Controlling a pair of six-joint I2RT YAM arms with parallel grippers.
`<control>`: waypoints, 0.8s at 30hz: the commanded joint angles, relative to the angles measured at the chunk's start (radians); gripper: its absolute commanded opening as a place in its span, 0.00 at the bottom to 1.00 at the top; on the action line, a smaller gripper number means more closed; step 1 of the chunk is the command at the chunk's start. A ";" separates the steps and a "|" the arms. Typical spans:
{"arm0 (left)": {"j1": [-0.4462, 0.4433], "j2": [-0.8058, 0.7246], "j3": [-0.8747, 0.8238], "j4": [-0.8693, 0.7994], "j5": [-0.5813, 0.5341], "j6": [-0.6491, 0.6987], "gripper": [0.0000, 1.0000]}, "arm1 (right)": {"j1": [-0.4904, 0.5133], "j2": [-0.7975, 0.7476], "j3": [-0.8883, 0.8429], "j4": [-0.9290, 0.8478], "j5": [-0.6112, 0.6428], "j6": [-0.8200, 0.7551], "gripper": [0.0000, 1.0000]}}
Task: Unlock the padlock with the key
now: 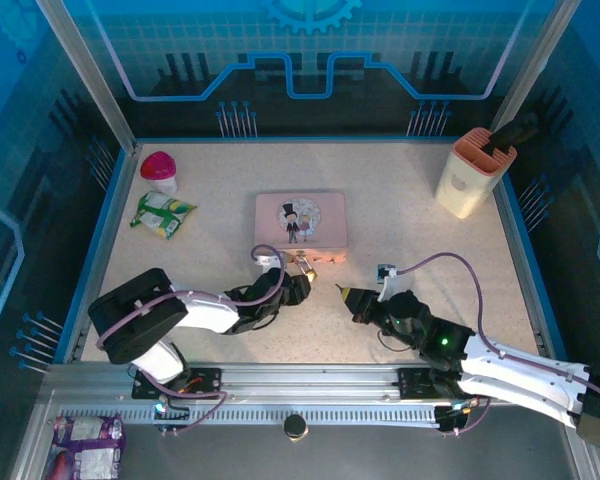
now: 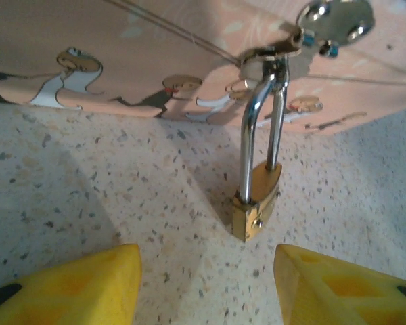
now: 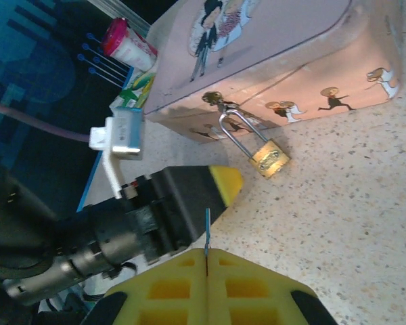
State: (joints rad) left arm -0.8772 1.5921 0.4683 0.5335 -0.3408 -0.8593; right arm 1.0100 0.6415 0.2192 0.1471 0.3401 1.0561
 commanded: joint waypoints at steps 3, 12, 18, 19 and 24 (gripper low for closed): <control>-0.007 0.086 0.101 0.030 -0.006 -0.015 0.56 | 0.027 -0.006 -0.005 0.047 0.056 0.013 0.00; -0.003 0.183 0.169 -0.003 -0.027 -0.027 0.46 | 0.029 -0.065 -0.036 0.015 0.085 0.028 0.00; 0.009 0.208 0.182 -0.040 -0.027 -0.044 0.42 | 0.028 -0.122 -0.037 -0.048 0.096 0.021 0.00; 0.009 0.207 0.179 -0.037 -0.024 -0.046 0.41 | 0.028 -0.129 -0.039 -0.055 0.101 0.023 0.00; 0.009 0.186 0.153 -0.028 -0.015 -0.038 0.28 | 0.028 -0.123 -0.044 -0.063 0.109 0.039 0.00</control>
State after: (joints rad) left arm -0.8715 1.7611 0.6331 0.5285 -0.3775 -0.8898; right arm 1.0279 0.5190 0.1894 0.1051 0.4122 1.0748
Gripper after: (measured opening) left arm 0.301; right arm 0.059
